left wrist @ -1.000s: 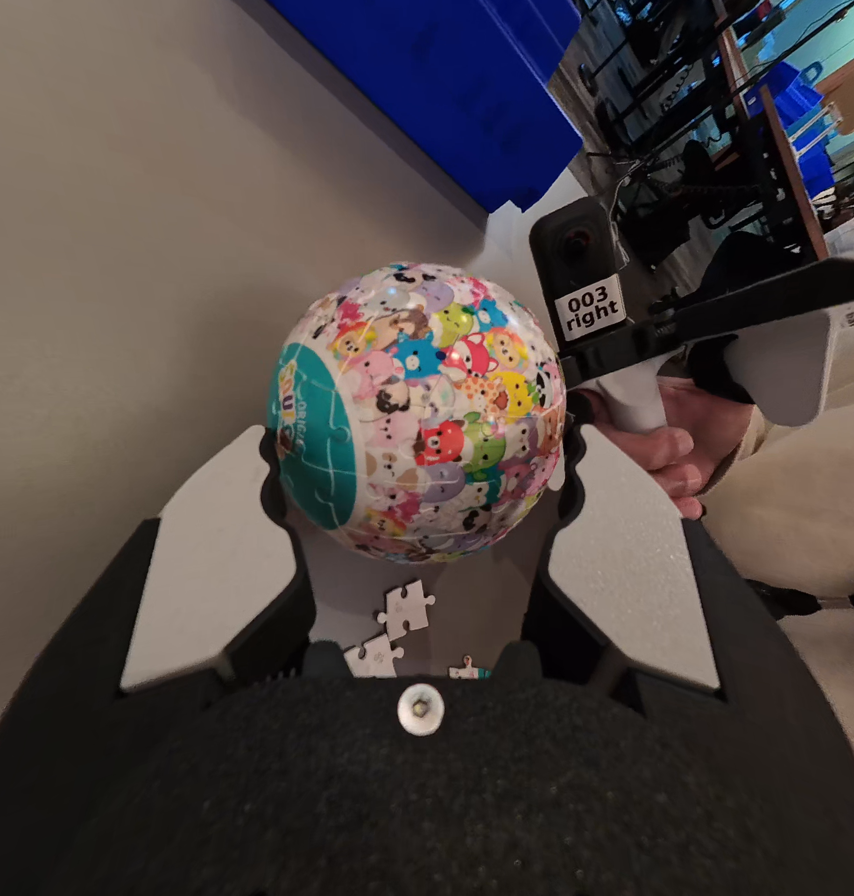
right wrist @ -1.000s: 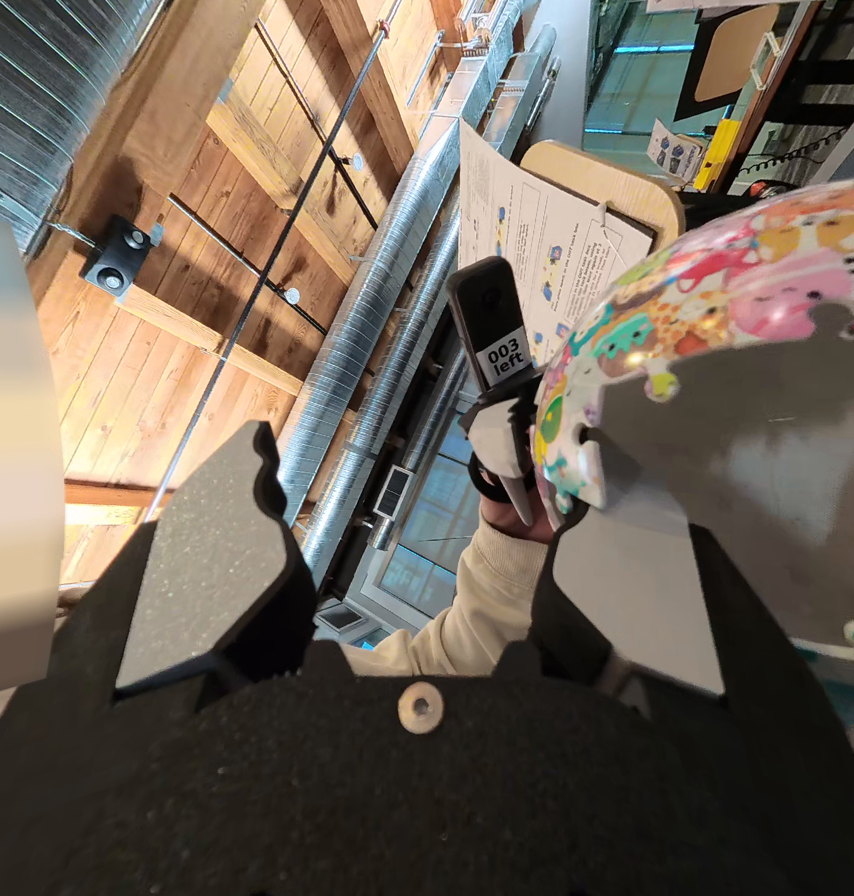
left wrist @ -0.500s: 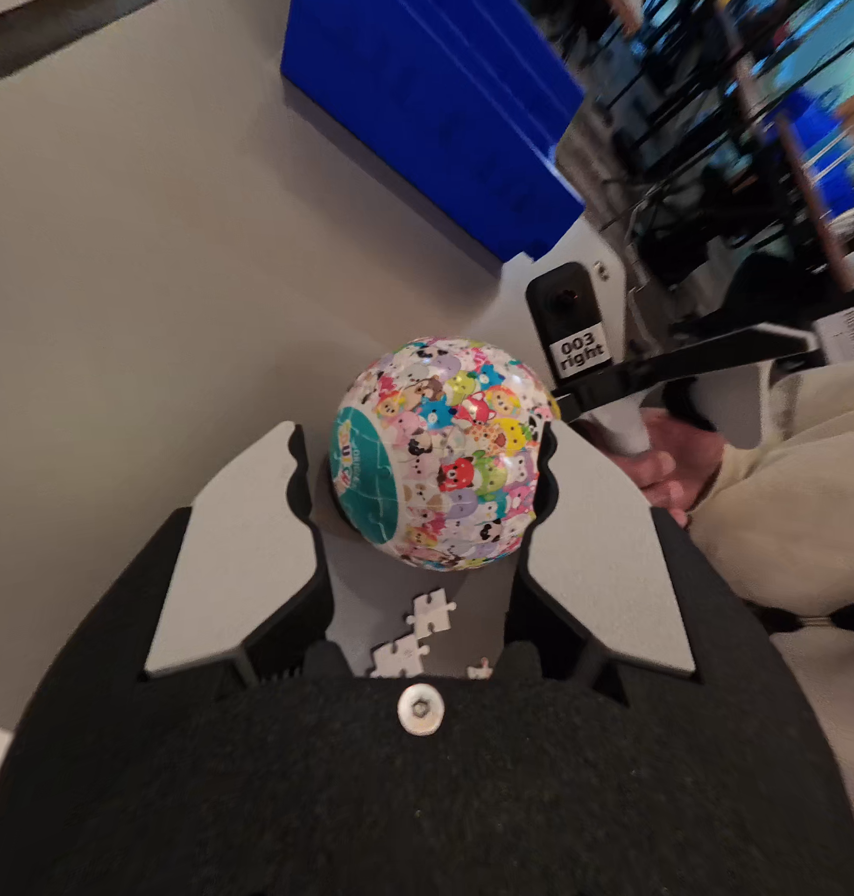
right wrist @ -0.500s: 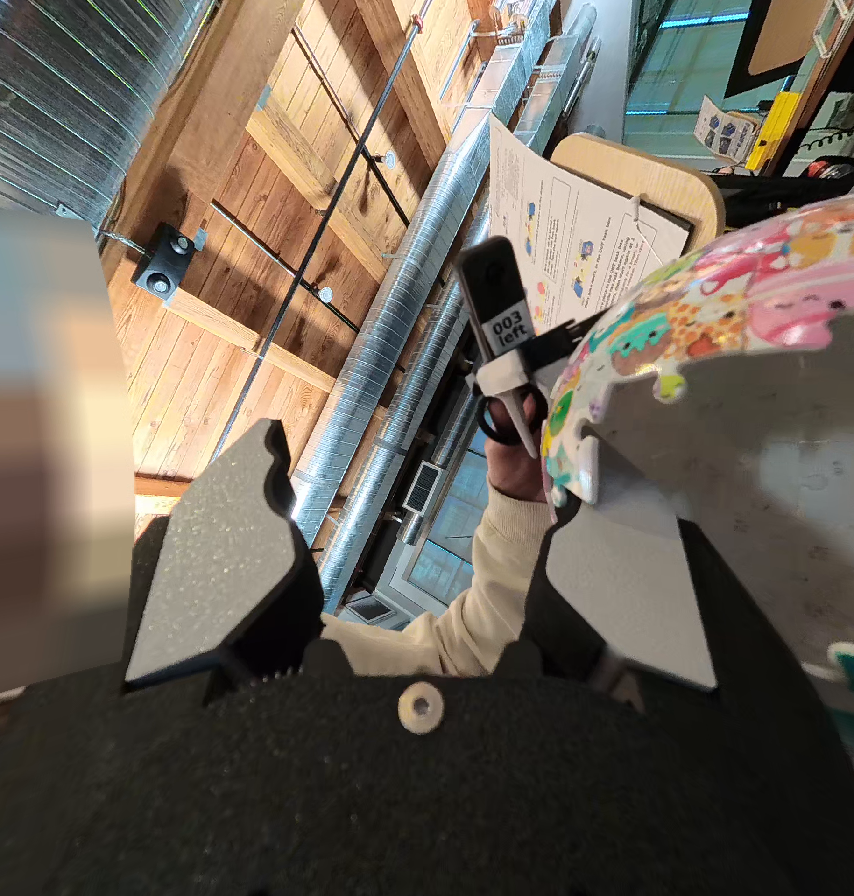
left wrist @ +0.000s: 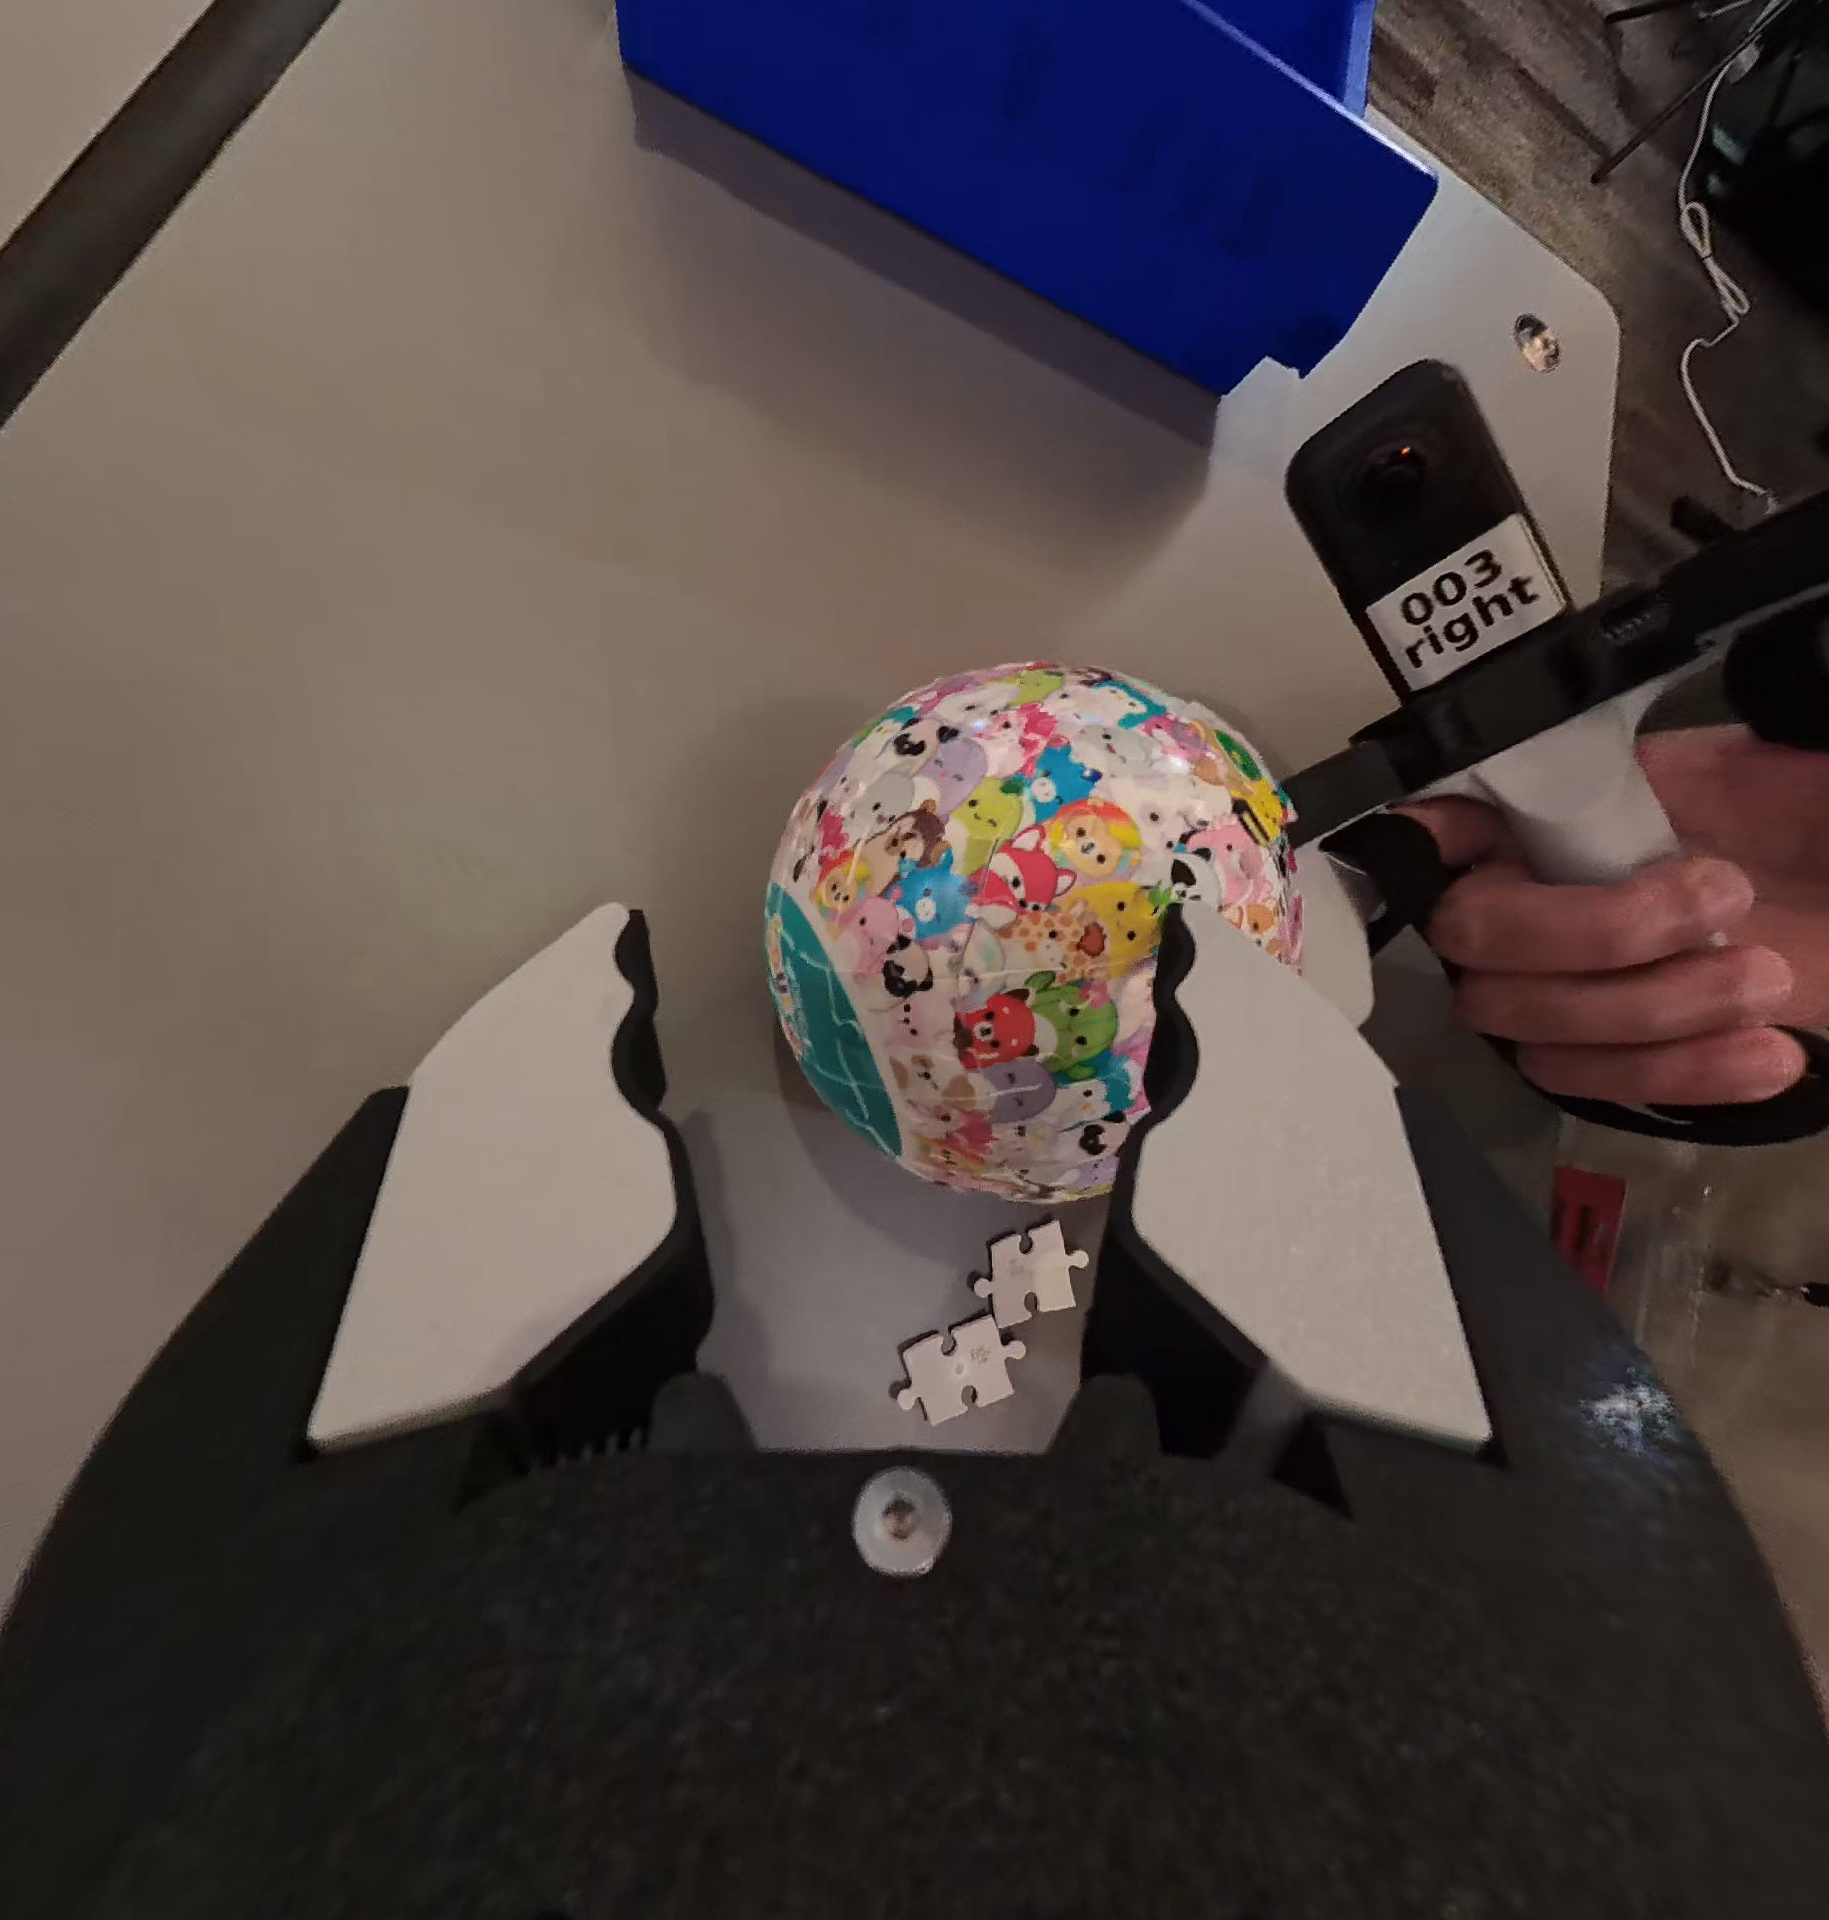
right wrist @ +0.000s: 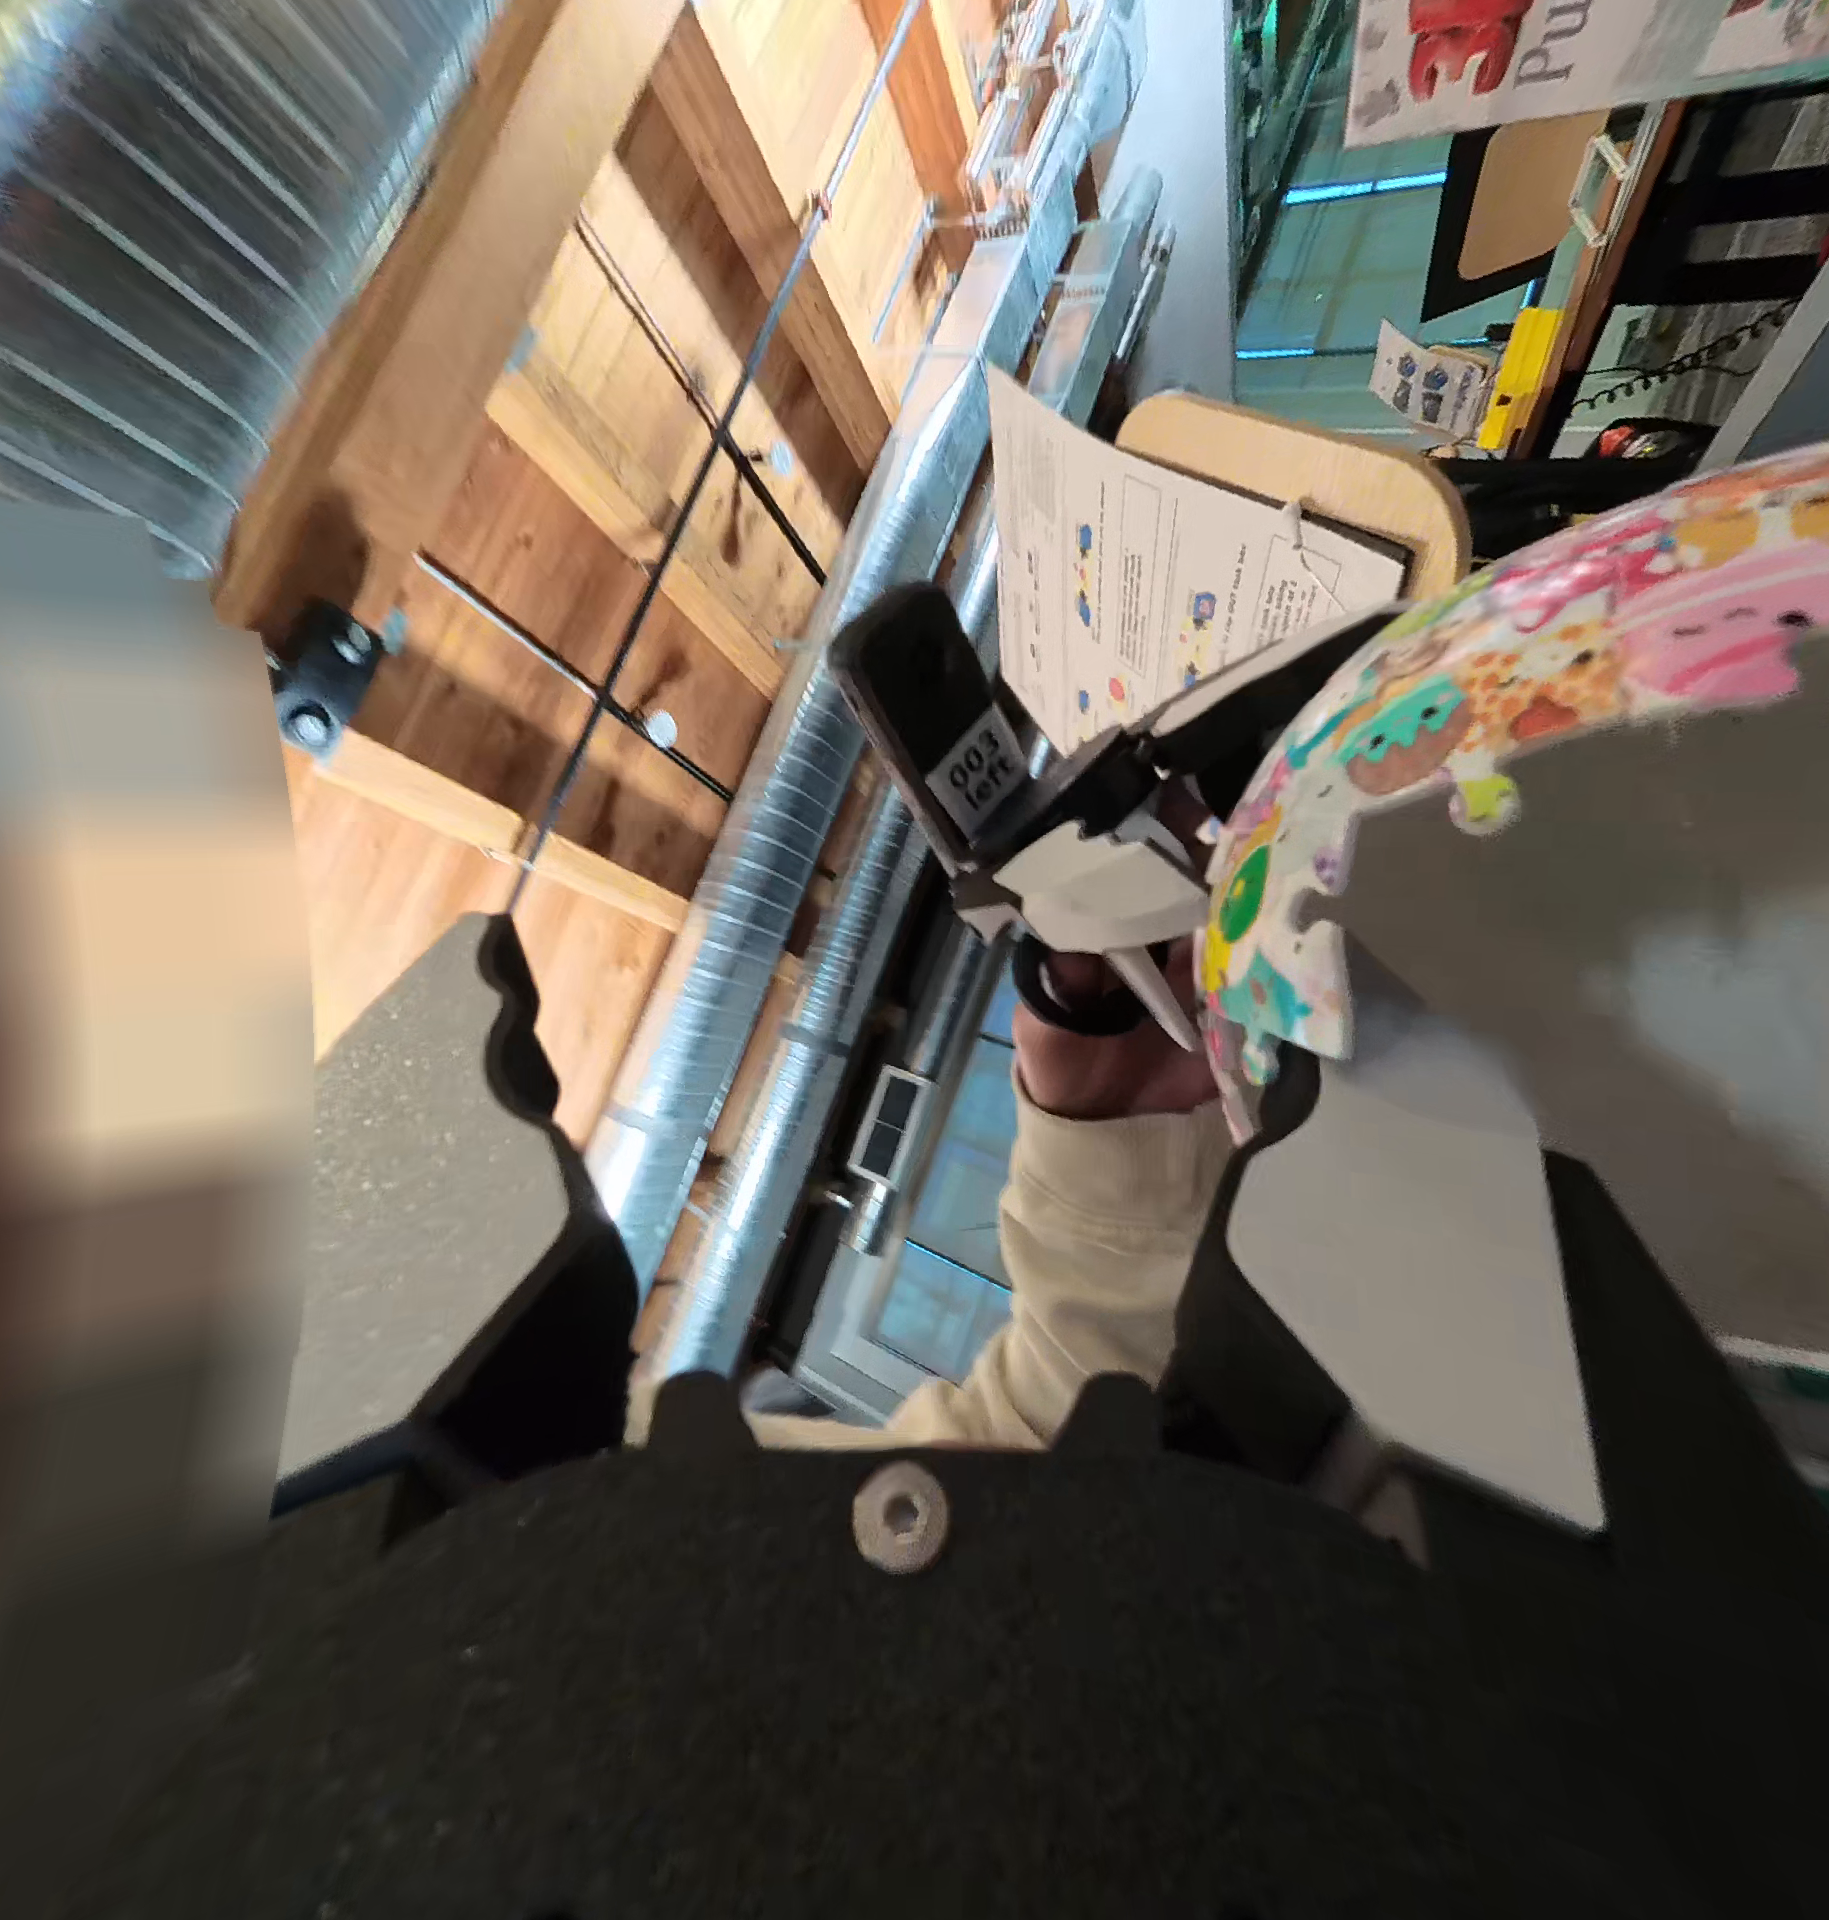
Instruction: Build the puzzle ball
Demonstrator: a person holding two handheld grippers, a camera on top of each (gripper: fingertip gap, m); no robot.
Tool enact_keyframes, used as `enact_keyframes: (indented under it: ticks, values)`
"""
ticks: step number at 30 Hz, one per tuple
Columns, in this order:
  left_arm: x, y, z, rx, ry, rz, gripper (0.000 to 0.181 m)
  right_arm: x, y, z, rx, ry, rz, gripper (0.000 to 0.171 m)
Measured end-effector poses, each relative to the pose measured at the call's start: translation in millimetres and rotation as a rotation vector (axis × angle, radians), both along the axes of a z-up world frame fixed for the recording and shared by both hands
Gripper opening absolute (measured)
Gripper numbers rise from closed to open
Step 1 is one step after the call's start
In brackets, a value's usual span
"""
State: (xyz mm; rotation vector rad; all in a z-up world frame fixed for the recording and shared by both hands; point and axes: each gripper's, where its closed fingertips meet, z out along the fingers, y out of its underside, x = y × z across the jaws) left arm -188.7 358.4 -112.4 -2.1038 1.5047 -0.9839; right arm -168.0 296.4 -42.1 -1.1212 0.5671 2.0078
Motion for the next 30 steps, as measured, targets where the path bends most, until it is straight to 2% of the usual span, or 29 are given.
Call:
enact_keyframes:
  ticks: [7, 14, 30]
  values:
    - [-1, 1, 0, -0.019, -0.025, 0.015, 0.089, 6, 7, 2, -0.038, 0.046, 0.0, 0.133]
    - [-1, 3, -1, -0.014, -0.028, 0.018, 0.086, 5, 6, 5, 0.013, 0.082, 0.043, 0.121]
    - [1, -1, -2, -0.038, -0.031, 0.01, 0.09, 9, -3, 5, 0.088, 0.115, 0.072, 0.122]
